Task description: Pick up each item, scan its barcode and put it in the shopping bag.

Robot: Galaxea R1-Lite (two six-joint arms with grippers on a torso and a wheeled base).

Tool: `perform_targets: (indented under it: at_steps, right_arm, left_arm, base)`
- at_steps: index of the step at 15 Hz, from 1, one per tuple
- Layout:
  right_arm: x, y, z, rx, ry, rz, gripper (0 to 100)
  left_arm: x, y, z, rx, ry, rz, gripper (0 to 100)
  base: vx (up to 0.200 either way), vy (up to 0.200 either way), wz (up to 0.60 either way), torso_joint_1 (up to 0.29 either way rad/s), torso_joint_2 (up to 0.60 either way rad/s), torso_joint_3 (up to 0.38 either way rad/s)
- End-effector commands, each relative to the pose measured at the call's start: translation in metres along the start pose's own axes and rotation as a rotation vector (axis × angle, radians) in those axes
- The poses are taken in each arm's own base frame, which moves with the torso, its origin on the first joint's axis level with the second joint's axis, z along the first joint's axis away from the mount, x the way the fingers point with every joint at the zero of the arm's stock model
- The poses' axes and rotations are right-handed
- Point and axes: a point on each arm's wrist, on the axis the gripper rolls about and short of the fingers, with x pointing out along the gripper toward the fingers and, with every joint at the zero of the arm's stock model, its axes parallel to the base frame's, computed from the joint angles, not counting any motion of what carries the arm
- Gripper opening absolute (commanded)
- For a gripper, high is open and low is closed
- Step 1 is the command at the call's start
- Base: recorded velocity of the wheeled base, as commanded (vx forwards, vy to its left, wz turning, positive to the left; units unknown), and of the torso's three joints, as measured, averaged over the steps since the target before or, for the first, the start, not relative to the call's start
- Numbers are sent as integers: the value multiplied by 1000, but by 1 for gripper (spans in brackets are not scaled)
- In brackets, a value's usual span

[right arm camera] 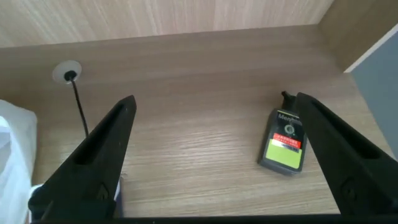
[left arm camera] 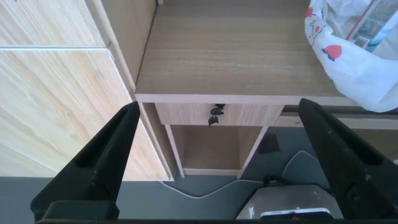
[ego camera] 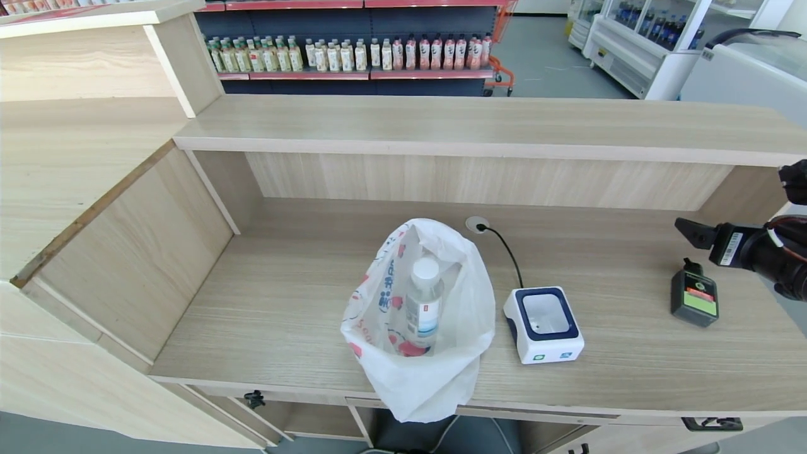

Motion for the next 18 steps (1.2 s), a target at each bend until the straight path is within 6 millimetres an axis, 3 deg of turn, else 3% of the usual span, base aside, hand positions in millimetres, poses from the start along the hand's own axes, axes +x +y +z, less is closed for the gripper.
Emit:
perform_targets:
  at_steps: [1,10,13,18]
  right_arm:
    - [-2,-1,-9,-3,34,-3,100]
    - [-4,1,-20,-4,77,-25,100]
    - [-9,1,-33,-5,126,-24,100]
    - [-18,16,-47,-5,177,35,100]
  left_arm:
    - [0,0,0,0,0,0,100]
    - [0,0,0,-2,0,0,100]
    - [0,0,0,2,0,0,100]
    - [0,0,0,-3,0,0,100]
  base:
    - [0,-200,0,-2,-2,2]
    - [0,-200,0,0,2,2]
    - [0,-200,0,4,4,7]
    - [0,0,0,0,0,0]
